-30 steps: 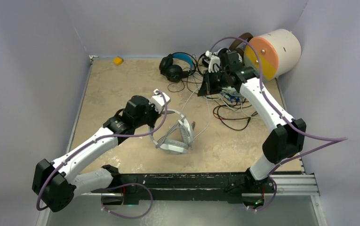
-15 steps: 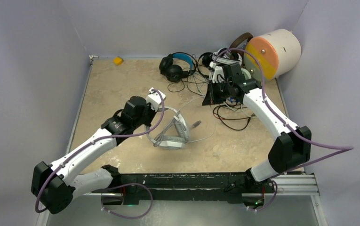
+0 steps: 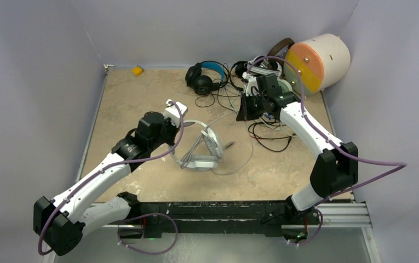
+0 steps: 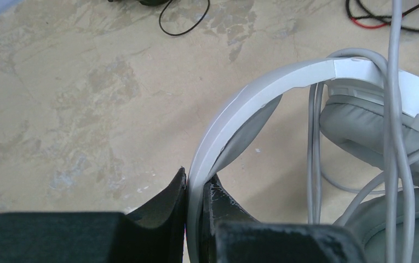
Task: Wrap the headphones
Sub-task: Wrap the headphones cable around the headphones.
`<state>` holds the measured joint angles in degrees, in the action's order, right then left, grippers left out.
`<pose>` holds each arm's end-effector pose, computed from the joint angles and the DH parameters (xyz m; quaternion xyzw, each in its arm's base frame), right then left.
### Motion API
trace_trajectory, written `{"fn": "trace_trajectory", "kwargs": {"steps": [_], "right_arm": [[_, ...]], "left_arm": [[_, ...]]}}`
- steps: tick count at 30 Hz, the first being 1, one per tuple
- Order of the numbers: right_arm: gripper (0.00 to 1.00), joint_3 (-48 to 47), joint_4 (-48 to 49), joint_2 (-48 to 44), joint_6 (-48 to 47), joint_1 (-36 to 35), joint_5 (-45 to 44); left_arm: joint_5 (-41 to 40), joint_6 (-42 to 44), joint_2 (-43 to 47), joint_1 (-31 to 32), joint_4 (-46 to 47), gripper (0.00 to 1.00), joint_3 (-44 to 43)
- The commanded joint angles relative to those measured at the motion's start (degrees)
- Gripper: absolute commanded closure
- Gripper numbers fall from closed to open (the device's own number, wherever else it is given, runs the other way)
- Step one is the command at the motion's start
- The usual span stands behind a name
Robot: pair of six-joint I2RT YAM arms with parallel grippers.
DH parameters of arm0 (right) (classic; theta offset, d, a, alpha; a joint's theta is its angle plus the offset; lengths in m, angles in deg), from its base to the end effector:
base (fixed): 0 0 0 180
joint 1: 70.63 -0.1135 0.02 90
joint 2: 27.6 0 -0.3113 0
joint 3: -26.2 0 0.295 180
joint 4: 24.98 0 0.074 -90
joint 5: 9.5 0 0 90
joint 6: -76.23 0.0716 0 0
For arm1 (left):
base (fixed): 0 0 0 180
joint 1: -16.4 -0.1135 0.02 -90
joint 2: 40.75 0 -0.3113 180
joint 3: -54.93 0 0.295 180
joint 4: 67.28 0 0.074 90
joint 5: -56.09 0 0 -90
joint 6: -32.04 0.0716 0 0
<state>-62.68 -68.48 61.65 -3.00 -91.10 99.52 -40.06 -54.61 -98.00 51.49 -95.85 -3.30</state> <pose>0.3788 0.1663 0.3247 -0.1412 0.8987 0.2504 0.3312 0.2296 -0.1519 0.3131 0.2549 0.8156 -0.0973 0.5102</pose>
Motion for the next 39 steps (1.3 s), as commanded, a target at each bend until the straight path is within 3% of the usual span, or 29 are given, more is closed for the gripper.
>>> {"fn": "trace_trajectory", "kwargs": {"steps": [1,7,13,19,31,39], "right_arm": [[0.94,1.62,5.64,-0.28,-0.93,0.34,2.26],[0.93,6.01,16.24,-2.44,1.31,0.40,9.42],[0.90,11.73,27.82,-6.10,4.15,0.34,18.21],[0.87,23.00,50.57,-9.09,14.21,-0.31,24.25],[0.79,29.76,61.45,-5.34,14.42,-9.43,13.83],[0.72,34.15,73.38,0.25,19.68,-11.05,11.71]], "left_arm": [[5.78,-10.09,4.14,-1.30,3.63,1.00,-5.10],[10.57,-22.47,5.06,-1.44,-2.99,1.00,-14.37],[13.12,-35.32,-1.21,-1.47,-15.21,1.00,-29.94],[15.13,-40.07,-2.60,-1.44,-12.44,1.00,-31.65],[10.44,-41.21,-3.16,-1.48,-12.97,1.00,-33.99],[7.12,-42.38,-3.03,-1.51,-12.80,1.00,-35.37]]}}
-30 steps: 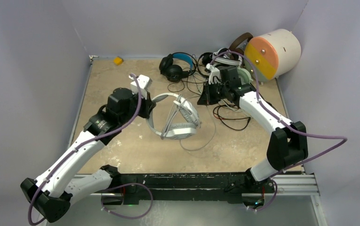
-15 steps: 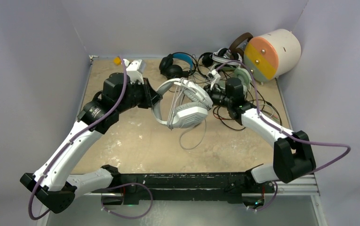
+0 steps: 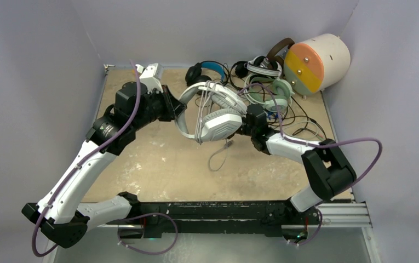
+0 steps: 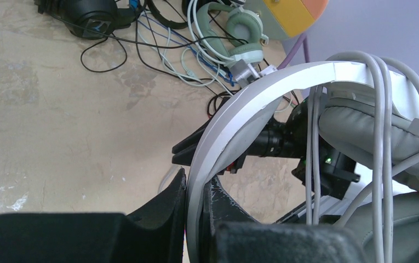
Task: Wrap the headphones
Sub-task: Wrap the headphones cable around the headphones.
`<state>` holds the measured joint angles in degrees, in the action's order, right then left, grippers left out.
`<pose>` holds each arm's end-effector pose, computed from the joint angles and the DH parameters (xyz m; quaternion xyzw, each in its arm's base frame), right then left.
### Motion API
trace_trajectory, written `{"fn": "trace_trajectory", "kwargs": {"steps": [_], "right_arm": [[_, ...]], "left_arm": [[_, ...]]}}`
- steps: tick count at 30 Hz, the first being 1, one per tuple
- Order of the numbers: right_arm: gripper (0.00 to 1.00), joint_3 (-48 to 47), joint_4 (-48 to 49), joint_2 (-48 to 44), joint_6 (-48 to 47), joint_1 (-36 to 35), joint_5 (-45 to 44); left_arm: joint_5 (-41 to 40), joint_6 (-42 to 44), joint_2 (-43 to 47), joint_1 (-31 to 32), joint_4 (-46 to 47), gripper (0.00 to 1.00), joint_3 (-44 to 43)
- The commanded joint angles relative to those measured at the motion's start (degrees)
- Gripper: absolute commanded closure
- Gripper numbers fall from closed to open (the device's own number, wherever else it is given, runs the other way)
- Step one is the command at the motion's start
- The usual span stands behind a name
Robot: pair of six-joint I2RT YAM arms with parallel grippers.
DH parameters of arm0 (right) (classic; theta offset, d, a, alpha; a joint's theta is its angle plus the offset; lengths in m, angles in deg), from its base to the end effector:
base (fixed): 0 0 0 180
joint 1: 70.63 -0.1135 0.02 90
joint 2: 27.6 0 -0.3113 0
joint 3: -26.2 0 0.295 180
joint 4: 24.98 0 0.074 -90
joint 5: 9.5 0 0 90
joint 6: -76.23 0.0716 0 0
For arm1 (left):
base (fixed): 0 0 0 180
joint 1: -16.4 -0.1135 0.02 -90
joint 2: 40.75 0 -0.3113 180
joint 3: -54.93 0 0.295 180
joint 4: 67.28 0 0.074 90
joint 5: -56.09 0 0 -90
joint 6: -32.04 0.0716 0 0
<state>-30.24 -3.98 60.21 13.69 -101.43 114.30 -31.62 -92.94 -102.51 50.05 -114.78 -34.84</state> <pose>0.3157 0.2346 0.2470 -0.2075 0.7292 0.4933 0.4265 0.2235 -0.1522 0.4777 0.0021 0.8165 -0.3388 0.4675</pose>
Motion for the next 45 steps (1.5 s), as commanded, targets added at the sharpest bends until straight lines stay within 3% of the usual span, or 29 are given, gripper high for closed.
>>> {"fn": "trace_trajectory", "kwargs": {"steps": [1,11,19,27,36,39,45], "right_arm": [[0.72,2.12,9.68,2.27,3.04,-1.09,-3.53],[0.67,5.10,15.99,7.45,3.74,-3.67,-6.42],[0.67,9.91,18.54,6.25,4.62,-5.97,-8.35],[0.80,13.17,17.15,1.62,3.92,-8.10,-8.93],[0.83,13.26,12.50,-0.65,1.18,-18.40,-13.32],[1.00,12.29,8.15,-2.09,-0.50,-22.55,-15.73],[1.00,6.57,-4.17,-2.39,-3.52,-31.63,-20.85]], "left_arm": [[-1.32,-4.38,1.13,-0.06,6.18,1.00,-3.91],[-1.58,-4.66,-2.85,-1.25,5.26,1.00,-7.97],[2.77,-3.07,-6.41,-9.27,4.35,1.00,-11.59],[0.05,-0.99,-9.72,-11.58,4.15,1.00,-15.87],[4.07,-3.66,-16.25,-18.79,5.73,1.00,-19.50],[5.70,-5.09,-18.40,-22.42,7.05,1.00,-19.15],[6.06,-10.60,-21.37,-27.56,11.22,1.00,-14.68]]}}
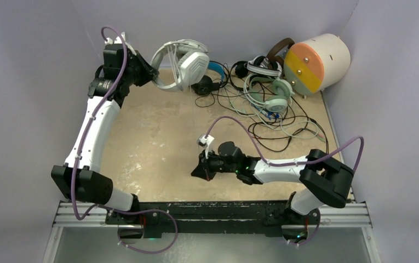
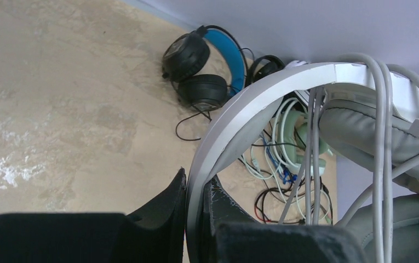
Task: Wrap the headphones
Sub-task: Wrap the headphones cable around the headphones.
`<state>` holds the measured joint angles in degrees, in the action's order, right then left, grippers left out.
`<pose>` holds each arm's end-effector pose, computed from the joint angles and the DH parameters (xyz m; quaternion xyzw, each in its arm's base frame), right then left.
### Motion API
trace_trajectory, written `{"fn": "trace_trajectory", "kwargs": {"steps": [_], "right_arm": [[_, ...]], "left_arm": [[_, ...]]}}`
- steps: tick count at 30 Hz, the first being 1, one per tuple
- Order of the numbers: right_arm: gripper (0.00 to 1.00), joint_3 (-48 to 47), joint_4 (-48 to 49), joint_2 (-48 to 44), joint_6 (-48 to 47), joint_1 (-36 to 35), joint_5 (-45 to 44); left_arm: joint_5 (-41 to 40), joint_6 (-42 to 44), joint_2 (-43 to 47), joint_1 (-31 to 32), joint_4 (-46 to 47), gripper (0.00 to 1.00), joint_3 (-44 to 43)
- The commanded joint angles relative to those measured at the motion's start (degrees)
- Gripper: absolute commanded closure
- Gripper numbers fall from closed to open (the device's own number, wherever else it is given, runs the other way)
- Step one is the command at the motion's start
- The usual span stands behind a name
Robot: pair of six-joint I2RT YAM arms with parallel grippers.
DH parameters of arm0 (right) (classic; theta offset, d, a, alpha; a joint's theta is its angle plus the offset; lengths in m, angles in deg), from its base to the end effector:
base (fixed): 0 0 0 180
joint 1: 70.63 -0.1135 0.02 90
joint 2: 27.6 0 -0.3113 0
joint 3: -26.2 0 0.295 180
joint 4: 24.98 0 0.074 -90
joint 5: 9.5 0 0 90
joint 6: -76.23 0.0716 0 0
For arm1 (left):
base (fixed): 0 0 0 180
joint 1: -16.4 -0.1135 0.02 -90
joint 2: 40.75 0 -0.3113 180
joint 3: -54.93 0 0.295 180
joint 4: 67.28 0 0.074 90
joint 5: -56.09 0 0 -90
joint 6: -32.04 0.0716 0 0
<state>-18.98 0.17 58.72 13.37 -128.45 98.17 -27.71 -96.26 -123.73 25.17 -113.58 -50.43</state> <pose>0.1728 0.3153 0.1909 -0.2979 0.7365 0.4921 0.3558 0.3817 -0.0667 0.4759 -0.1848 0.8169 -0.2590 0.4810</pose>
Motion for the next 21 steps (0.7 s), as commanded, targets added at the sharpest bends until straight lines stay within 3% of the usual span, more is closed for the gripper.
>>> {"fn": "trace_trajectory", "kwargs": {"steps": [1,6,14,21], "right_arm": [[1.00,-5.63,-9.82,-0.51,-3.41,-5.80,-5.18],[1.00,-10.75,-17.11,0.60,-5.20,-10.14,-6.51],[1.00,-17.33,-25.44,-0.30,-6.90,-11.78,-4.31],[1.00,-26.19,-34.90,-0.71,-10.67,-11.94,-3.92]], "left_arm": [[1.68,-8.28,-0.68,-3.28,10.23,1.00,1.46],[0.38,-12.61,-3.44,-4.99,11.13,1.00,3.64],[-8.18,-9.06,-3.60,-5.00,11.29,1.00,7.70],[-10.84,-7.75,-4.43,-4.97,13.73,1.00,11.60]]}}
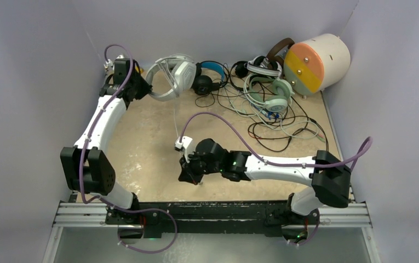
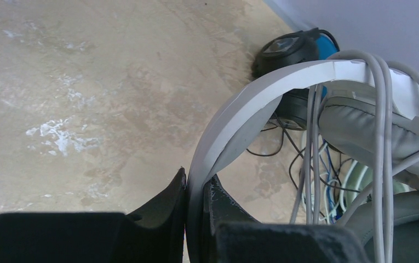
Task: Wrap the headphones
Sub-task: Wrap the headphones cable around the headphones.
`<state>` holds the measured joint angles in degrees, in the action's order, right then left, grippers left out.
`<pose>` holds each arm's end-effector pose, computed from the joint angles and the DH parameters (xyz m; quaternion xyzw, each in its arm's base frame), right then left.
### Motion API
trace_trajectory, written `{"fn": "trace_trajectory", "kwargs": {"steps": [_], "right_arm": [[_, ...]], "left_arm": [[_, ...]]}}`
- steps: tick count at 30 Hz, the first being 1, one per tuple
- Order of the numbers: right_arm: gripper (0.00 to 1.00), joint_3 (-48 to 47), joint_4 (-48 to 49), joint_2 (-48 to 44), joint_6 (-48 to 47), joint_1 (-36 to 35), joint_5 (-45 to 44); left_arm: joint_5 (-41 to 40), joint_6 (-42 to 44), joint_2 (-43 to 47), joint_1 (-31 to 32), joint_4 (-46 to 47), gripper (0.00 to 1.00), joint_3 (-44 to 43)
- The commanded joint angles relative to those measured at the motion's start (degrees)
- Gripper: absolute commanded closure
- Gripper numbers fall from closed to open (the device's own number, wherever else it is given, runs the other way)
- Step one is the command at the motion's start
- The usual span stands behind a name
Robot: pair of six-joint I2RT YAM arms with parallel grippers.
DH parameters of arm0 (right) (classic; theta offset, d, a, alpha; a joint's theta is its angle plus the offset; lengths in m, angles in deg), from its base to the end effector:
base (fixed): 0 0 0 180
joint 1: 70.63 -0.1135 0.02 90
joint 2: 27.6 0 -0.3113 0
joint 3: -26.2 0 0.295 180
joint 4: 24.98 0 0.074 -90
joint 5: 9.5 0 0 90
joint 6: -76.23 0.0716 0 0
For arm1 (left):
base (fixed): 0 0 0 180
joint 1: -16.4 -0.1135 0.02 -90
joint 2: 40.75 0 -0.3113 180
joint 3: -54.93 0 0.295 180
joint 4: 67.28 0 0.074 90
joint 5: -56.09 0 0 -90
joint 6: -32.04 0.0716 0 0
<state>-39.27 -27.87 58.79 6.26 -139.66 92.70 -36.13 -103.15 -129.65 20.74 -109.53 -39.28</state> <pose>0.1318 0.3861 0.2607 -0.3982 0.7340 0.4442 0.3246 0.4231 -0.0293 0.3646 -0.3203 0.8353 -0.1713 0.4128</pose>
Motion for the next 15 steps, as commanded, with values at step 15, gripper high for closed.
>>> {"fn": "trace_trajectory", "kwargs": {"steps": [15], "right_arm": [[1.00,-29.28,-32.88,-2.30,-8.40,0.09,-6.21]], "left_arm": [[-8.24,7.48,-0.47,3.30,11.41,1.00,2.74]]}}
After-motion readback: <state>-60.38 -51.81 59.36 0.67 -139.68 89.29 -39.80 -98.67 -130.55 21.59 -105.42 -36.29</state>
